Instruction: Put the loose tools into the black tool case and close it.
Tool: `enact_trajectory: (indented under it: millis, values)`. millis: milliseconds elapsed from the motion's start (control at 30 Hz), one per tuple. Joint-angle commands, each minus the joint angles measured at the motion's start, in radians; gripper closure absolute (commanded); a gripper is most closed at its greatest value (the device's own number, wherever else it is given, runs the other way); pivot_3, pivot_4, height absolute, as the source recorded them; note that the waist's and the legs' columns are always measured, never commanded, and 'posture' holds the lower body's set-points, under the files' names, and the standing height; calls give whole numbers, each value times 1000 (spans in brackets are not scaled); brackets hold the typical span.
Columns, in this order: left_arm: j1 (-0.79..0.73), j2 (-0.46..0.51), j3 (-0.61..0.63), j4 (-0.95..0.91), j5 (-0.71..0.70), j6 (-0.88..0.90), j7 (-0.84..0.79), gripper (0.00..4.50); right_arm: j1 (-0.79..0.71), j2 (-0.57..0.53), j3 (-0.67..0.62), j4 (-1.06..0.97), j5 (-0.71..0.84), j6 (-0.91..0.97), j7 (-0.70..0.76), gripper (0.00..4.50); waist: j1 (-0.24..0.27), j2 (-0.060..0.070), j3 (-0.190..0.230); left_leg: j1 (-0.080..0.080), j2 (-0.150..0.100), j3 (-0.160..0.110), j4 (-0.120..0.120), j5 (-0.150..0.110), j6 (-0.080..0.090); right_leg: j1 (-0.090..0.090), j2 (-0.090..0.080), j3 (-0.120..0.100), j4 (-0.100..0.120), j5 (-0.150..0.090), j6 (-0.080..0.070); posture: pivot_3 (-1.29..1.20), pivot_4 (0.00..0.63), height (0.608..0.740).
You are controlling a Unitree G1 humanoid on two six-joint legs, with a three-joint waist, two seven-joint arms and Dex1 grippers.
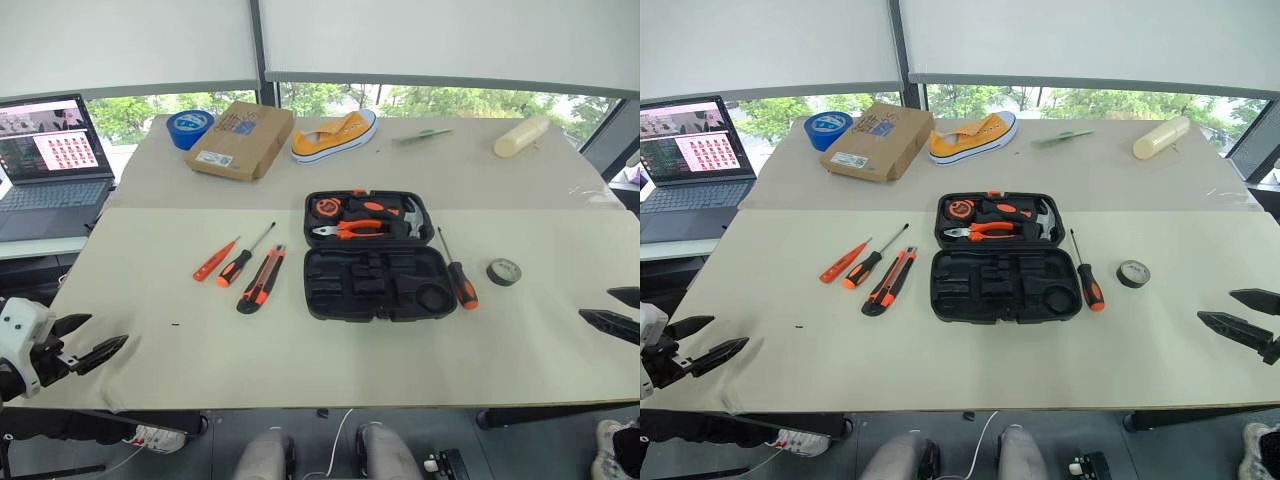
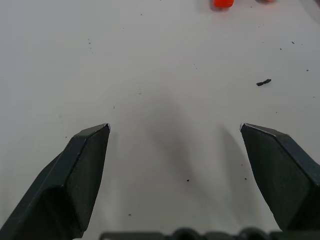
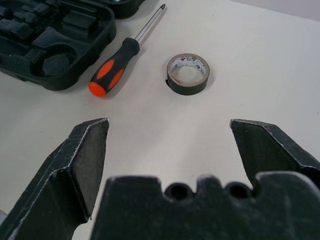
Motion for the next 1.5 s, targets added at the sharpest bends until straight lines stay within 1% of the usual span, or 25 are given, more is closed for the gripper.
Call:
enact_trajectory:
  millis: [33,200,267,333,467,533,567,700,833,900,1000,1167,1300,1400,1433,1467,1500]
  values:
    - [12,11,25,13,23,-55,-7,16,-13,-8,-14,-4,-4,-10,-6,0,0,0,0,0,0,0,0,0,0,0,0,0,0,0,0,0,150,735]
    - [9,-19,-12,42,58,-102,17,16,-12,3,-22,6,-26,-55,-32,0,-1,1,0,0,0,0,0,0,-1,0,-1,0,0,0,0,0,150,735]
    - [-8,-26,-24,5,49,-62,38,16,-25,9,-32,-20,-23,-59,-59,0,0,0,0,0,0,0,0,0,-1,0,-1,0,0,0,0,0,150,735]
    - [-42,-22,-42,-72,19,31,69,16,-27,15,-37,-112,-1,-30,-71,0,2,0,0,0,0,0,0,0,-1,0,-1,0,0,0,0,0,150,735]
    - [-129,-4,-95,-242,-50,215,113,16,-33,42,-40,-348,89,91,-112,0,5,1,0,0,0,0,0,0,-1,0,-2,0,1,0,0,0,150,735]
    - [-170,8,-135,-306,-54,291,138,16,-30,59,-39,-463,138,149,-136,0,6,1,0,0,0,0,0,0,-1,0,-2,0,1,0,0,0,150,735]
    - [-197,14,-163,-338,-51,327,154,16,-30,70,-32,-527,162,173,-155,0,6,1,0,0,0,-1,0,0,-1,0,-2,0,1,0,0,0,150,735]
    - [-385,7,-310,-417,-51,534,263,16,-56,110,28,-763,265,264,-232,0,9,0,0,-1,-1,-2,0,0,-2,0,-1,-1,1,0,0,0,150,735]
    - [-554,-49,-444,-414,-22,665,356,16,-119,149,129,-871,280,278,-305,0,9,-1,1,-1,-1,-2,1,0,-3,1,0,-1,1,0,0,0,150,735]
    - [-604,-68,-487,-401,-17,699,370,16,-155,164,173,-896,282,289,-339,0,9,-2,1,-1,-2,-2,1,0,-3,0,1,-1,1,0,0,0,150,735]
    - [-649,-92,-558,-359,33,686,401,16,-181,181,223,-921,287,289,-356,0,6,-2,1,-2,-2,-3,1,0,-3,-1,3,0,2,0,0,0,150,735]
    - [-701,-125,-614,-282,85,653,411,16,-196,189,249,-925,289,281,-363,0,8,-3,2,-2,-1,-3,1,0,-3,0,3,0,1,0,0,0,150,735]
    - [-728,-145,-634,-242,108,626,398,1141,-204,190,258,-913,288,277,-363,0,10,-3,2,-3,-2,-3,2,0,-3,0,3,-1,1,0,0,0,150,735]
    - [-723,-155,-658,-221,130,603,390,2288,-205,195,265,-908,285,274,-365,0,9,-3,2,-3,-2,-3,2,0,-3,0,3,-1,1,0,0,0,150,735]
    - [-721,-160,-667,-212,140,596,389,2582,-206,197,269,-906,282,272,-366,0,9,-3,2,-3,-2,-3,2,0,-3,0,3,-1,1,0,0,0,150,735]
    - [-721,-165,-671,-204,147,592,391,3055,-207,199,272,-906,281,272,-367,0,9,-3,2,-3,-2,-3,2,0,-3,0,3,-1,1,0,0,0,150,735]
    - [-722,-172,-672,-194,151,595,394,3382,-209,201,275,-906,279,271,-368,0,9,-3,2,-3,-2,-3,2,0,-3,0,3,-1,1,0,0,0,150,735]
